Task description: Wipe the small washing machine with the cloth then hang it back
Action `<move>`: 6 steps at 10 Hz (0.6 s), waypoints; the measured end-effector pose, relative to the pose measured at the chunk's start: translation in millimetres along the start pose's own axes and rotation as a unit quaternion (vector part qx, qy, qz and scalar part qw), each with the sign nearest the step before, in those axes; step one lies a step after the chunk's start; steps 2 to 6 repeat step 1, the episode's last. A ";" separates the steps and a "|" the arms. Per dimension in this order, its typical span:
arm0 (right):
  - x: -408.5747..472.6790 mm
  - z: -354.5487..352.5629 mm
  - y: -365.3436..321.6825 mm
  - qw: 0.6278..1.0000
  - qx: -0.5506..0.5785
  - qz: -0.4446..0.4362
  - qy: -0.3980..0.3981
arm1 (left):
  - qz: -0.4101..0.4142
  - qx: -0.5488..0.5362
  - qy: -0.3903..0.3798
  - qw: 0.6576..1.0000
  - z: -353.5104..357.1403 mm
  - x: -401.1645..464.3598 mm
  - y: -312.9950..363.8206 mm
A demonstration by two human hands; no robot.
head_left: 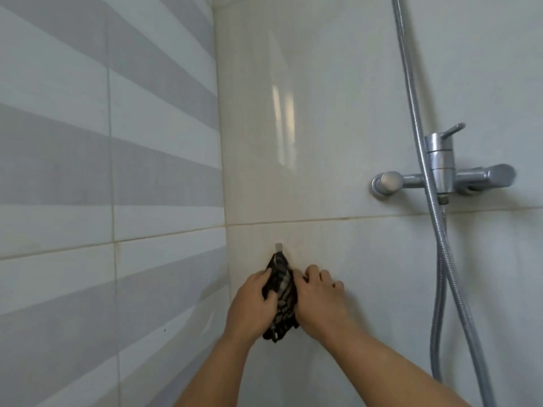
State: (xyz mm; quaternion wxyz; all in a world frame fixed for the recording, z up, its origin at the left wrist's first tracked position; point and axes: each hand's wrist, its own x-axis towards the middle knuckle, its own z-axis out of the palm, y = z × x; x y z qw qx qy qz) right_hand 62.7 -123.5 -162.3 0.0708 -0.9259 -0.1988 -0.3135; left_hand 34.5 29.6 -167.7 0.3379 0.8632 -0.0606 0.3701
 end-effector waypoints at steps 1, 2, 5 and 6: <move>-39.3 -19.7 5.9 0.998 0.015 0.028 -0.061 | -0.011 0.007 0.019 1.000 -4.6 -43.2 18.8; -39.3 -19.7 5.9 0.998 0.015 0.028 -0.061 | -0.011 0.007 0.019 1.000 -4.6 -43.2 18.8; -39.3 -19.7 5.9 0.998 0.015 0.028 -0.061 | -0.011 0.007 0.019 1.000 -4.6 -43.2 18.8; -39.3 -19.7 5.9 0.998 0.015 0.028 -0.061 | -0.011 0.007 0.019 1.000 -4.6 -43.2 18.8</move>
